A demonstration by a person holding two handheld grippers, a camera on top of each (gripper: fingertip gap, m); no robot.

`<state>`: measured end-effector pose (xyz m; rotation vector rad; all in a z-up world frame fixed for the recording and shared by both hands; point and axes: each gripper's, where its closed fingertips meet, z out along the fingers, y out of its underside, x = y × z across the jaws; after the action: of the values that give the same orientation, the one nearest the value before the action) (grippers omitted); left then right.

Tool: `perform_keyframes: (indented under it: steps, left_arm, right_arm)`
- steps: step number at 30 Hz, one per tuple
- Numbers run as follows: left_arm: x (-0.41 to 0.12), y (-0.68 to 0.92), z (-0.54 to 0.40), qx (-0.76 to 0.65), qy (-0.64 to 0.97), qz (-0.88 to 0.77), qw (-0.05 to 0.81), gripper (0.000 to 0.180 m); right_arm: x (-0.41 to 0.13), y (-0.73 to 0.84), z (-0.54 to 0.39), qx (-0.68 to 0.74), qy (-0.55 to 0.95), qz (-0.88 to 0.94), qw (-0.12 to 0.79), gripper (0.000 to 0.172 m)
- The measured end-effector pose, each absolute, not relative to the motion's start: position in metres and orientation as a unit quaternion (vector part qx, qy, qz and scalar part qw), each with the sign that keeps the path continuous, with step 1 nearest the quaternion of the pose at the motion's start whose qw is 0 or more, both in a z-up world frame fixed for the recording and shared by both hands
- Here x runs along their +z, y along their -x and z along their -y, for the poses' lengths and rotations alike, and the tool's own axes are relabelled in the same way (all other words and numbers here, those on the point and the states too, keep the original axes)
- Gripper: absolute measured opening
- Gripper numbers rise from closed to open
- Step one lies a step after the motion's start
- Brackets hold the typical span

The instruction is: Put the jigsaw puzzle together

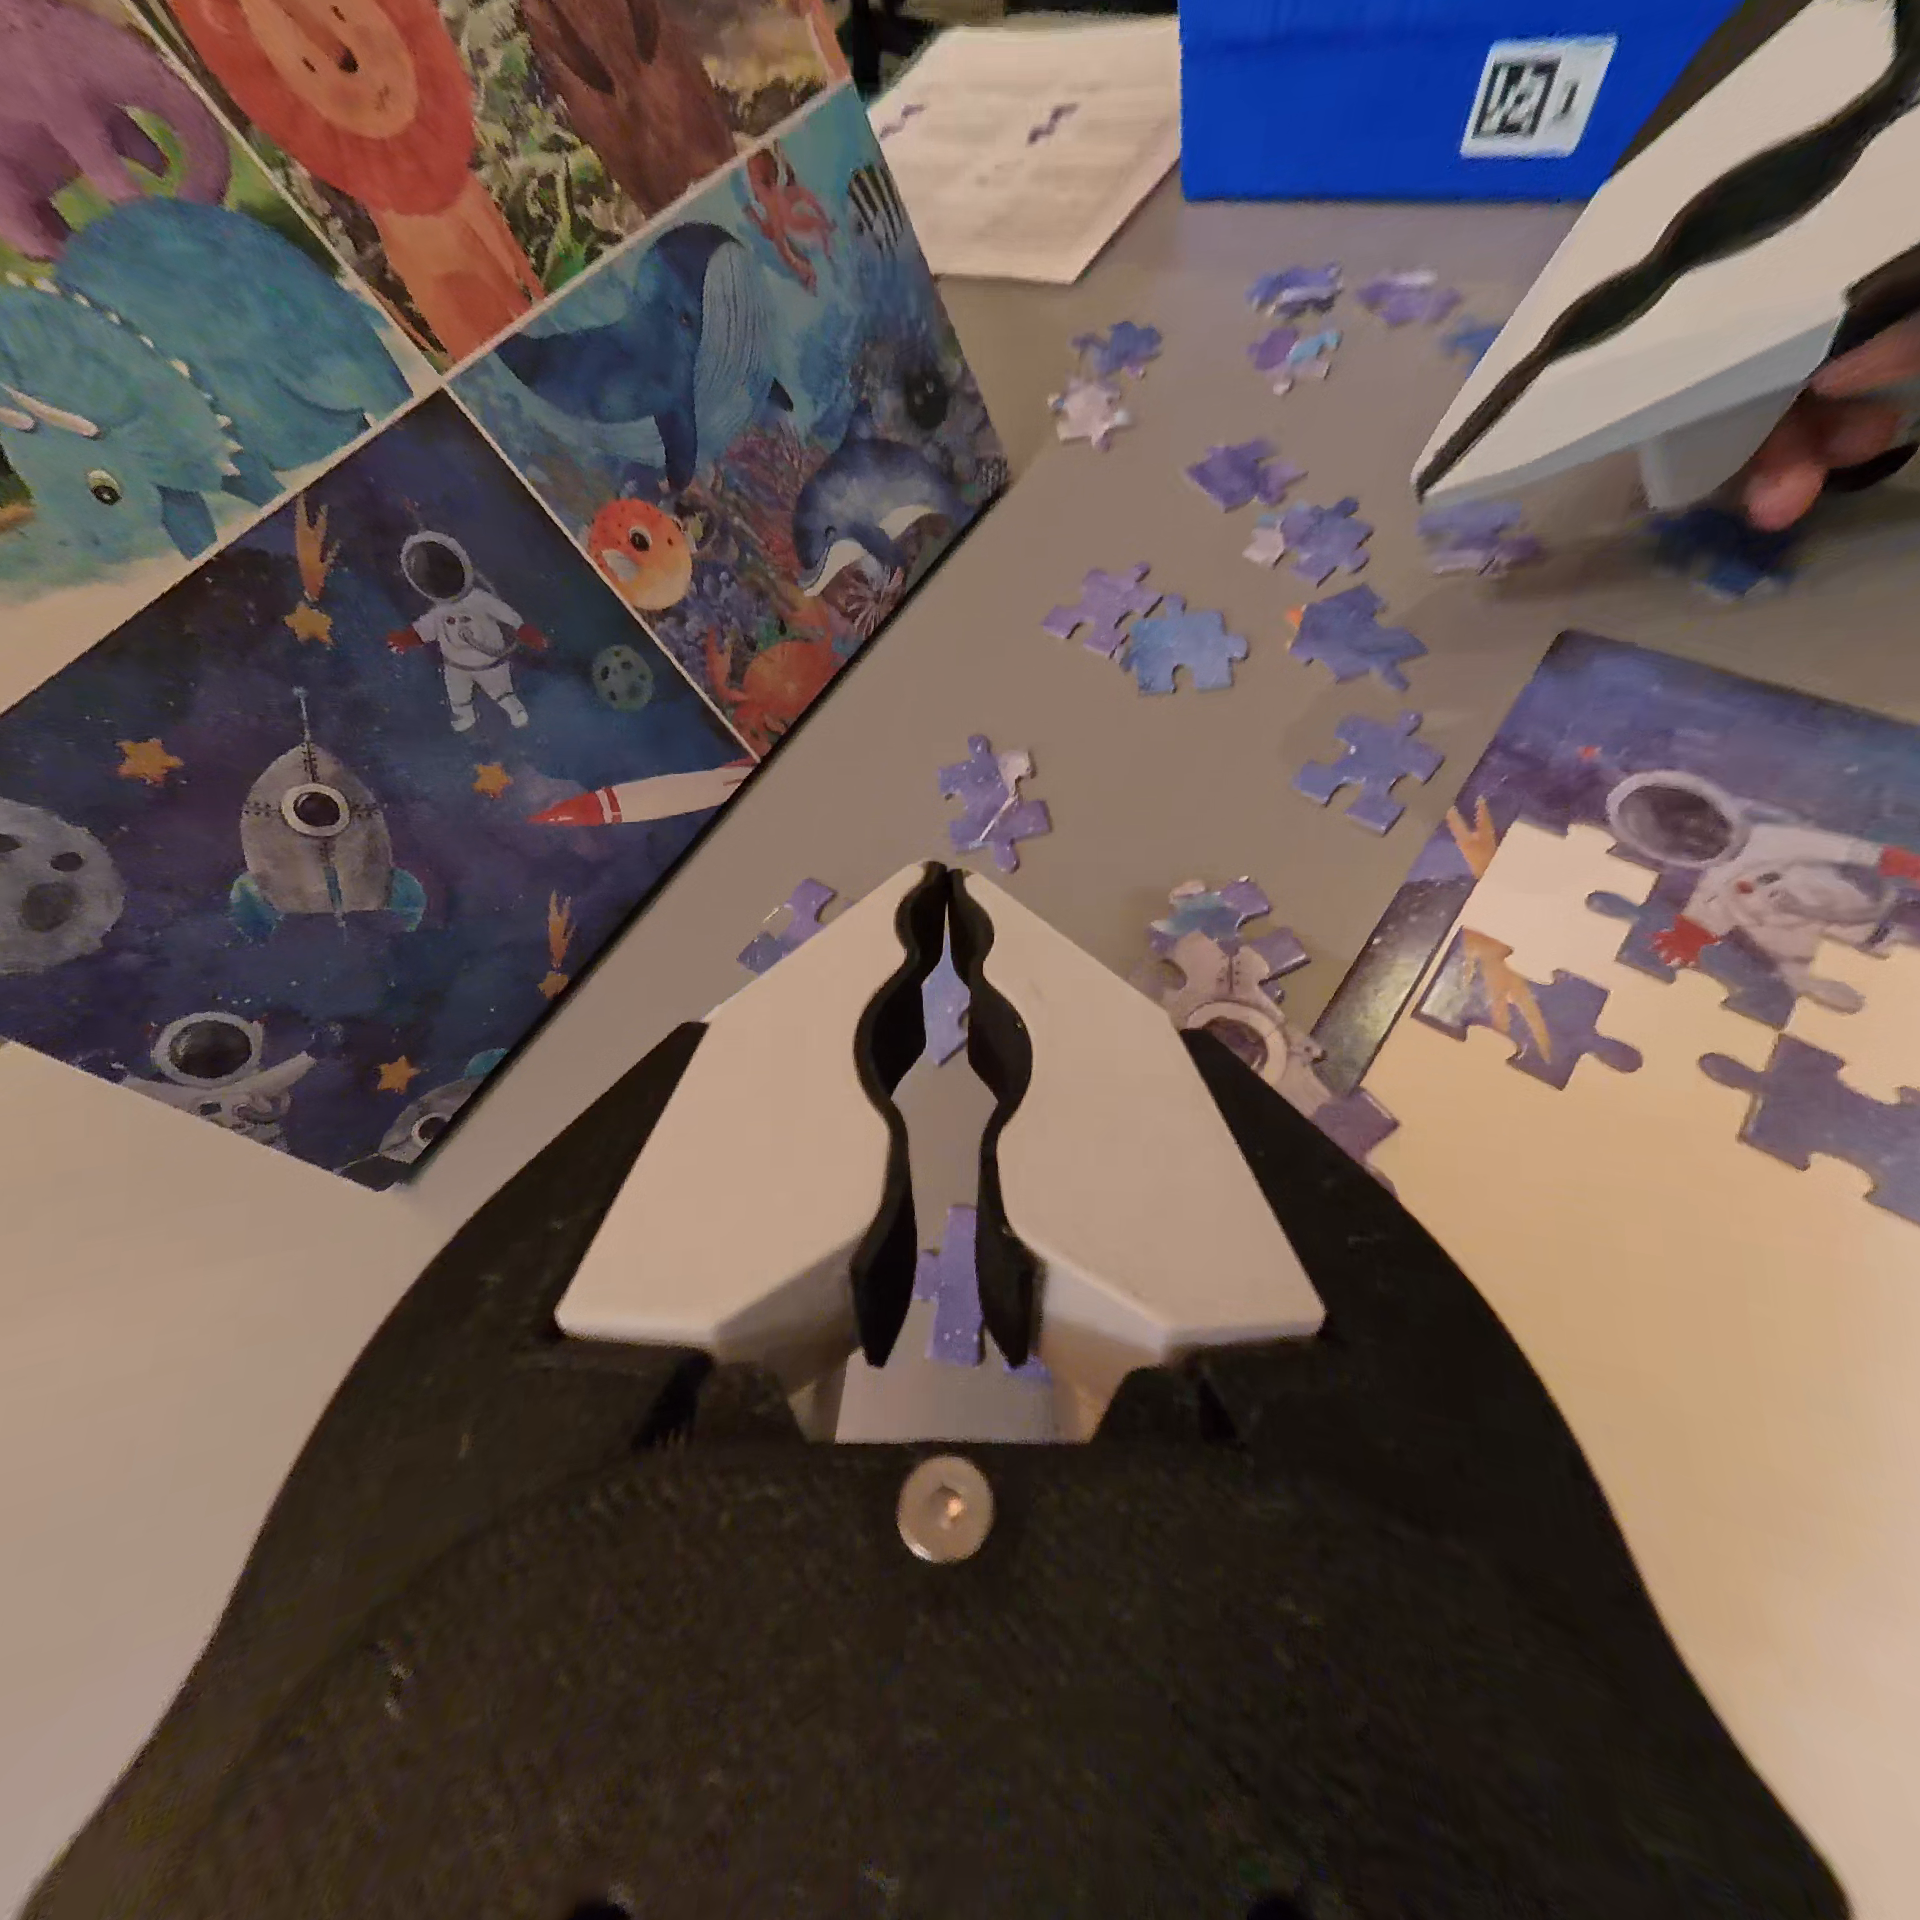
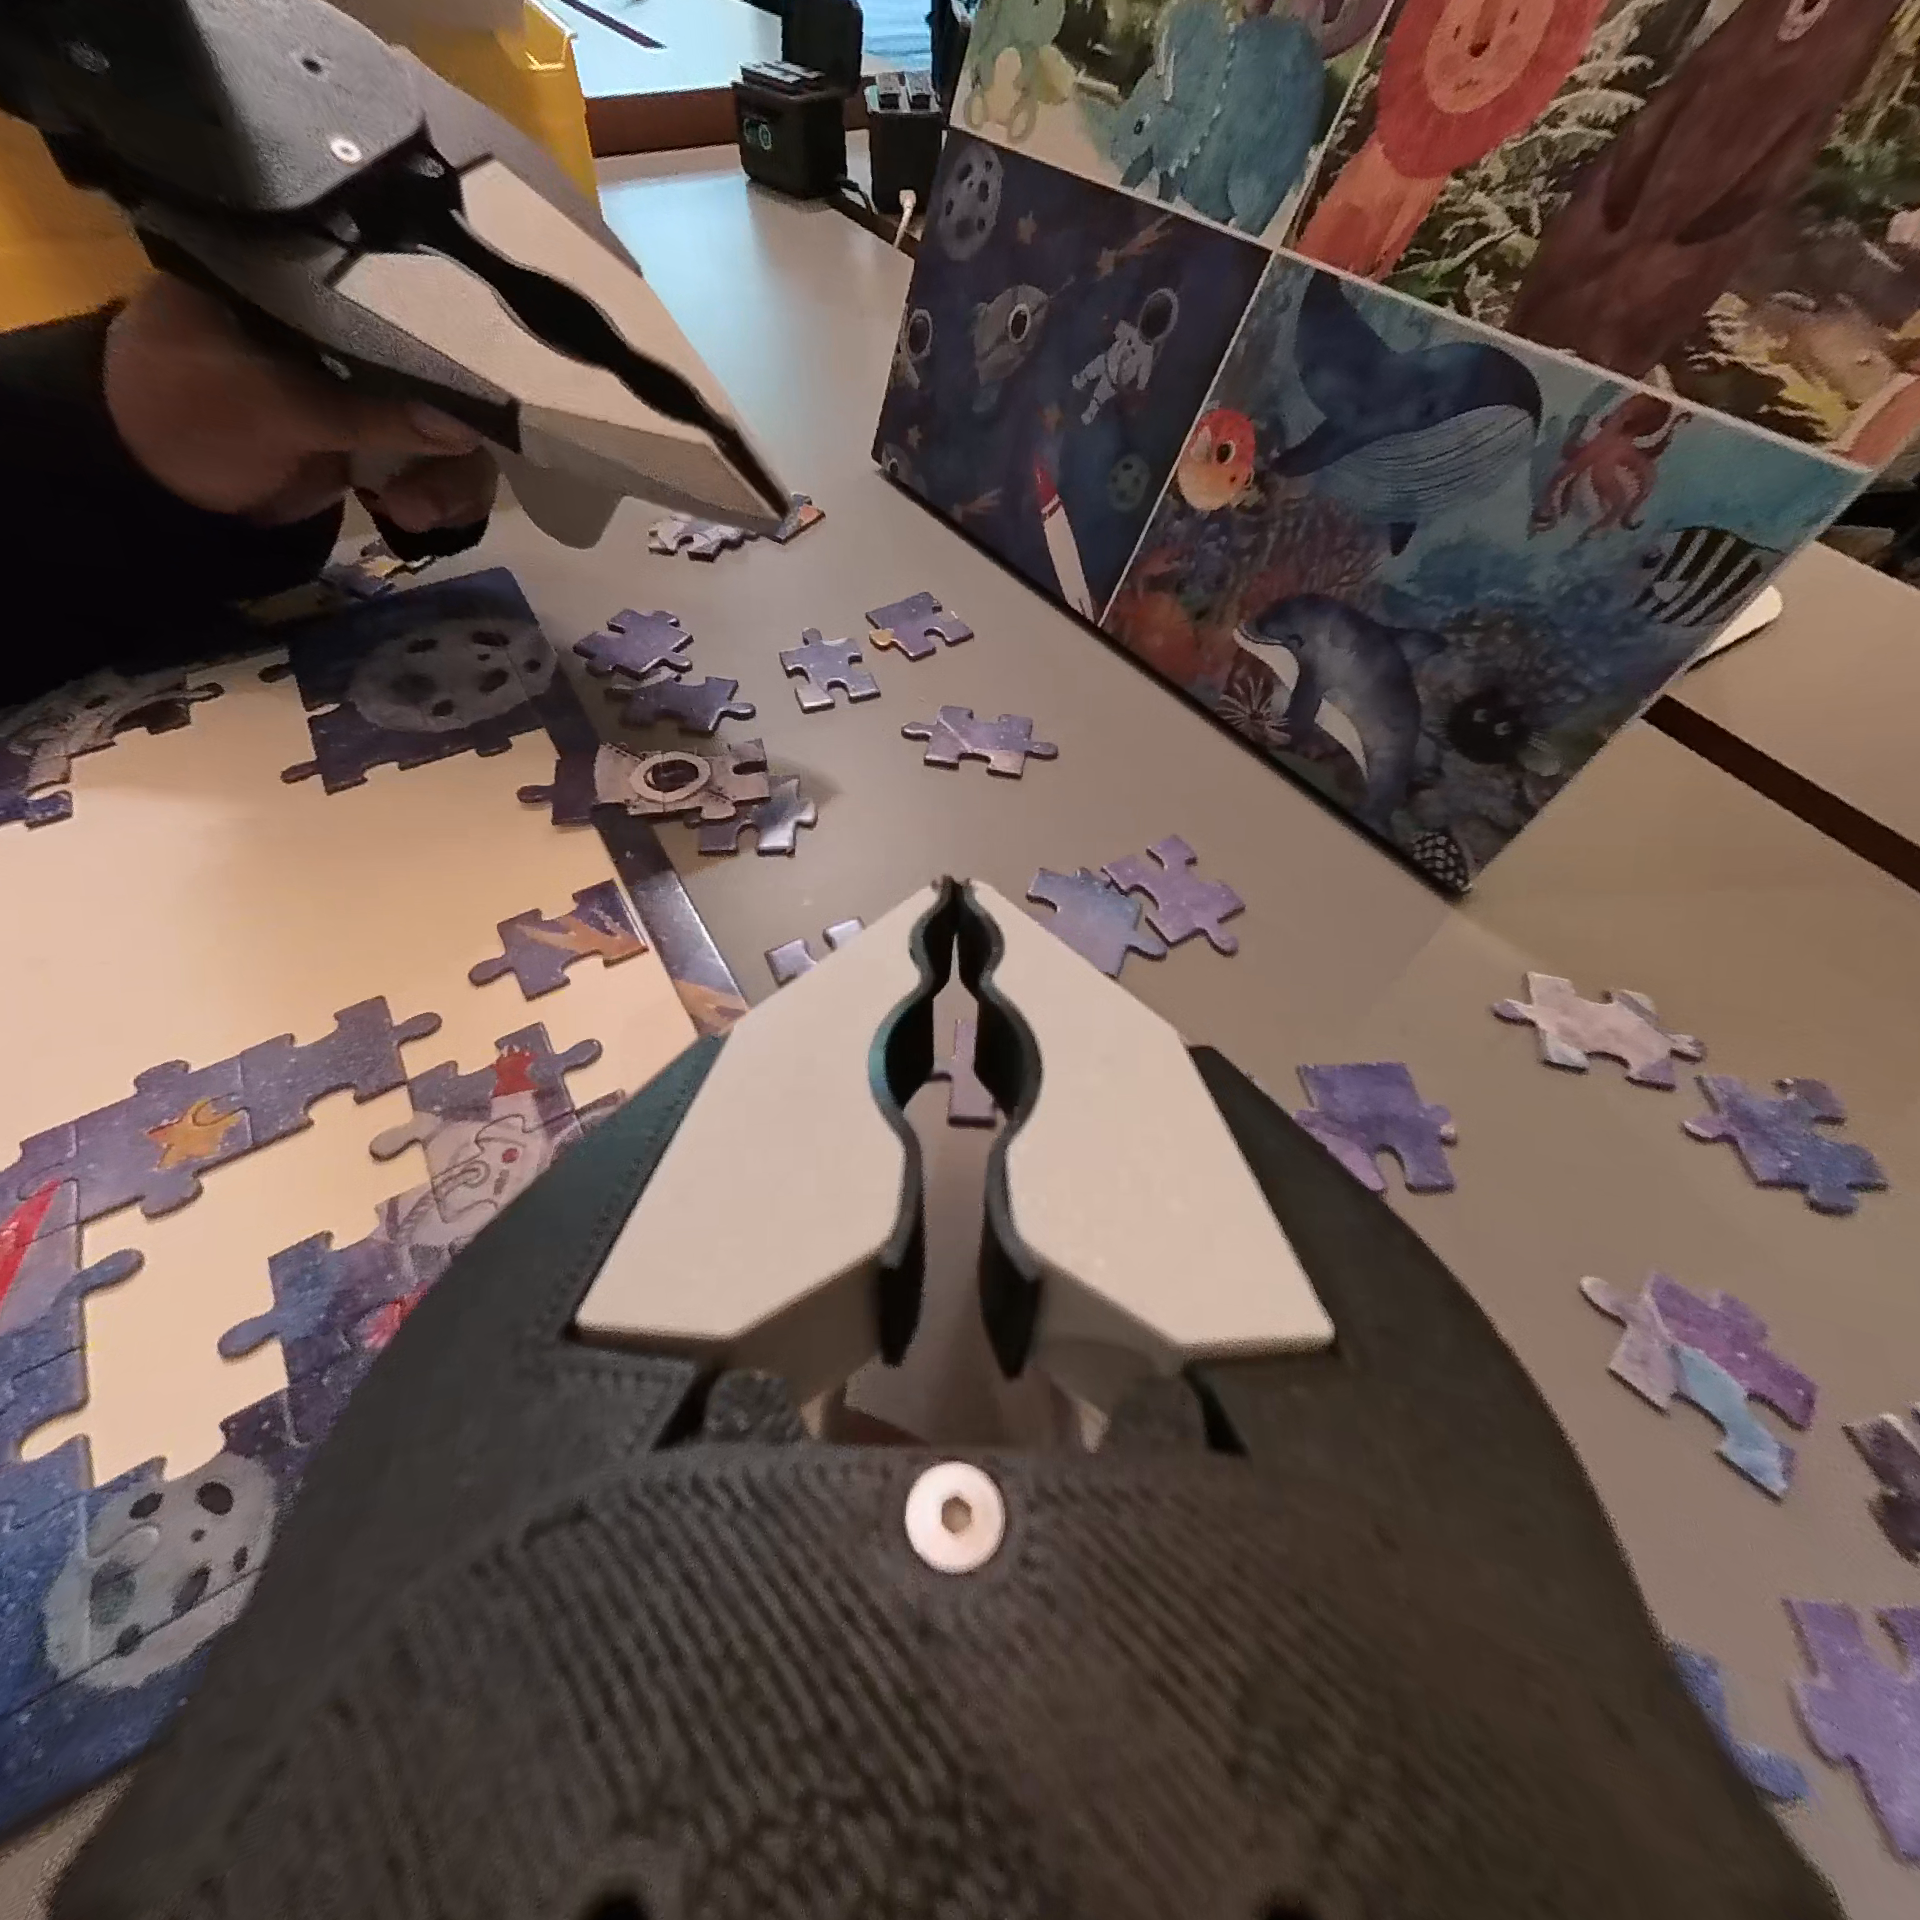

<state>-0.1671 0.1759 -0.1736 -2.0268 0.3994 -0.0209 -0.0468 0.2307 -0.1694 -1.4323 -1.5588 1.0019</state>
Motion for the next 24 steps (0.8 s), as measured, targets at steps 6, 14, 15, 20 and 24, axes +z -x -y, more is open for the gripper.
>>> perform_keyframes:
  steps: [6, 14, 15, 20, 24]
  left_arm:
    - [-0.176, 0.168, -0.173, 0.017, 0.851, -0.179, 0.493, 0.000]
    - [-0.167, 0.178, -0.173, 0.052, 0.845, -0.162, 0.508, 0.000]
    - [-0.167, 0.179, -0.174, 0.053, 0.844, -0.158, 0.510, 0.000]
    - [-0.160, 0.186, -0.174, 0.072, 0.833, -0.145, 0.529, 0.000]
    - [-0.154, 0.185, -0.174, 0.096, 0.822, -0.154, 0.540, 0.000]
  right_arm:
    - [-0.180, 0.039, -0.256, 0.333, 0.626, 0.585, 0.393, 0.000]
    - [-0.171, 0.035, -0.264, 0.324, 0.630, 0.572, 0.414, 0.000]
    - [-0.171, 0.035, -0.263, 0.324, 0.627, 0.574, 0.416, 0.000]
    - [-0.170, 0.037, -0.261, 0.318, 0.614, 0.583, 0.427, 0.000]
    - [-0.169, 0.037, -0.262, 0.314, 0.609, 0.583, 0.436, 0.000]
